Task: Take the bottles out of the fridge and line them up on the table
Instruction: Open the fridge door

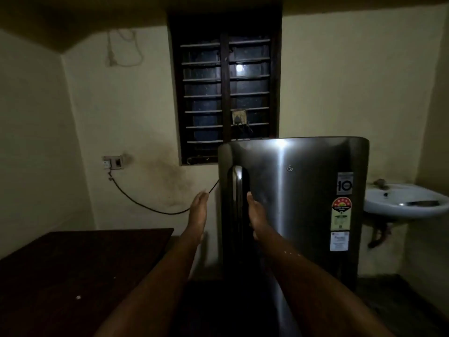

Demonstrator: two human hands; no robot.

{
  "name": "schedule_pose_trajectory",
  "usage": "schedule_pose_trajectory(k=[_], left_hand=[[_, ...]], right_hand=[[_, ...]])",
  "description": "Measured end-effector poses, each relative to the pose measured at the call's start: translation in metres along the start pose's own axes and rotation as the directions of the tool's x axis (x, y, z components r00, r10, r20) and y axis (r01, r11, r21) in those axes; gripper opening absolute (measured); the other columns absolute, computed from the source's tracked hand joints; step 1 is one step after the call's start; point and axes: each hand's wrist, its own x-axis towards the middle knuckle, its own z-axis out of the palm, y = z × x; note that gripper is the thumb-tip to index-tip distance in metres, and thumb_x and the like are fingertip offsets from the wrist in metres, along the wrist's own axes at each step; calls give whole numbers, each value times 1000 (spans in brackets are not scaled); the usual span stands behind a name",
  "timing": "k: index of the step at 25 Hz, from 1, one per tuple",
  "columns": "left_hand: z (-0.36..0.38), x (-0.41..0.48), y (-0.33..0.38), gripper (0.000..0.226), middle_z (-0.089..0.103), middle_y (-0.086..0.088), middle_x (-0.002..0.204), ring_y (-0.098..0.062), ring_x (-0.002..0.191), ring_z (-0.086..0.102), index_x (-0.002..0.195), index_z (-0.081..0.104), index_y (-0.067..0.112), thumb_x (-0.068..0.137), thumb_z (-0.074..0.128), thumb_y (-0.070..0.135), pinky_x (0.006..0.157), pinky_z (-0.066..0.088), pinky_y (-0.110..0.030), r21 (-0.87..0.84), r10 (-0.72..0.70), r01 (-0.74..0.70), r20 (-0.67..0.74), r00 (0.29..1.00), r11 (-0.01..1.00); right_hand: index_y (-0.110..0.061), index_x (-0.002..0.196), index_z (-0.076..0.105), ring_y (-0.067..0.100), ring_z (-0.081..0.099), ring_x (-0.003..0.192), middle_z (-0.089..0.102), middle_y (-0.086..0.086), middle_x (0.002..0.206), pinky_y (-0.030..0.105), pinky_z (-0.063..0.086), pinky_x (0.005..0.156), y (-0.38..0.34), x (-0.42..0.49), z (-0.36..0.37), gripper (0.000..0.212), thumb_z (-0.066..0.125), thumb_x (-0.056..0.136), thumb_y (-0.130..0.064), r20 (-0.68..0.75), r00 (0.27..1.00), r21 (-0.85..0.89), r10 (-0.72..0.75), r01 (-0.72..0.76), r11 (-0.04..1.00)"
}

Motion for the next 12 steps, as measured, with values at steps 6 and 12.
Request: schedule_pose_trajectory(k=[6,12], left_hand=[[0,116,4,40,50,6,128,2,103,48,134,43,17,96,41,30,81,39,-7,0,167,-172,224,960,985],[-2,225,-8,39,47,-3,139,-13,127,42,132,45,19,93,46,23,101,34,-23,1,383,-415,384,840,910]], right_hand=[[-7,106,66,28,61,103,67,15,103,29,44,79,-24,64,42,53,44,90,-52,-130,990,-45,-61,56,997],[-7,73,69,22,61,61,65,14,70,32,52,62,-35,106,70,48,59,80,-54,-217,976,-1,5,-6,1000]])
